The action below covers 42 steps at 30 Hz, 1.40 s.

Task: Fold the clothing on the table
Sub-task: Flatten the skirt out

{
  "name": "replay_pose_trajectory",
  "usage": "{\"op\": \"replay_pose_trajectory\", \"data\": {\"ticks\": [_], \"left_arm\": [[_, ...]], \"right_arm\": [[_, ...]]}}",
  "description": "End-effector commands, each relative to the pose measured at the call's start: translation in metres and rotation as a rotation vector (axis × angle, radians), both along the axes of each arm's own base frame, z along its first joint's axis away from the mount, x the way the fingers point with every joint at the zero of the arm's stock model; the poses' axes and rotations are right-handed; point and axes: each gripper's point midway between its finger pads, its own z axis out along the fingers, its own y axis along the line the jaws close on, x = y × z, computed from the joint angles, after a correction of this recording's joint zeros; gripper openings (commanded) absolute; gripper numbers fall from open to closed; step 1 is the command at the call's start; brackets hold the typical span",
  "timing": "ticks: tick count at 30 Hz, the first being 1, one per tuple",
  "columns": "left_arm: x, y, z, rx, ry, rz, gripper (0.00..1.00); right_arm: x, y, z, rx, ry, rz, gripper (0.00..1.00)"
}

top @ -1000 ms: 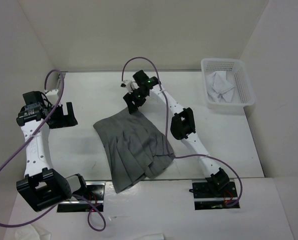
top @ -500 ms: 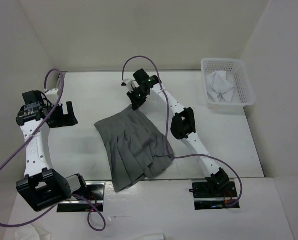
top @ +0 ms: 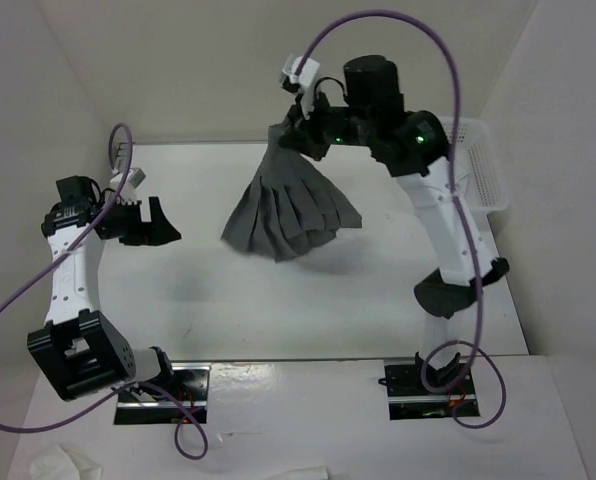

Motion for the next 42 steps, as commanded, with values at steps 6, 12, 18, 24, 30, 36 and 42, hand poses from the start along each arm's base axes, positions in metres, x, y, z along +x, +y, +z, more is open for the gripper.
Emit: {"op": "replay_pose_trajectory", "data": {"ticks": [6,12,18,24,30,36,42], "left_arm": [[0.022,-0.027,0.005,-0.158,-0.044,-0.182,0.99],[0.022,-0.018,0.012,-0.144,-0.065,-0.158,0.99],[0.008,-0.014,0.007,-0.125,-0.045,-0.144,0.99],[-0.004,-0.012,0.005,-0.093,-0.040,-0.120,0.99],[-0.012,-0.012,0.014,-0.072,-0.061,-0.108,0.99],[-0.012,-0.013,0.016,-0.078,-0.056,-0.103,0.99],[-0.013,-0.017,0.014,-0.105,-0.054,-0.136,0.99]], "right_arm": [[-0.014,0.000,0.002,-0.010,-0.033,0.015,0.00],[-0.031,0.042,-0.007,-0.010,-0.024,0.098,0.00],[-0.065,0.115,-0.031,-0.029,-0.013,0.236,0.00],[-0.149,0.162,-0.024,0.052,0.047,0.571,0.00],[-0.205,0.131,0.007,0.100,0.029,0.819,0.00],[-0.167,0.070,0.011,0.014,-0.059,0.706,0.00],[-0.033,-0.042,-0.053,-0.106,0.115,0.307,0.00]]}}
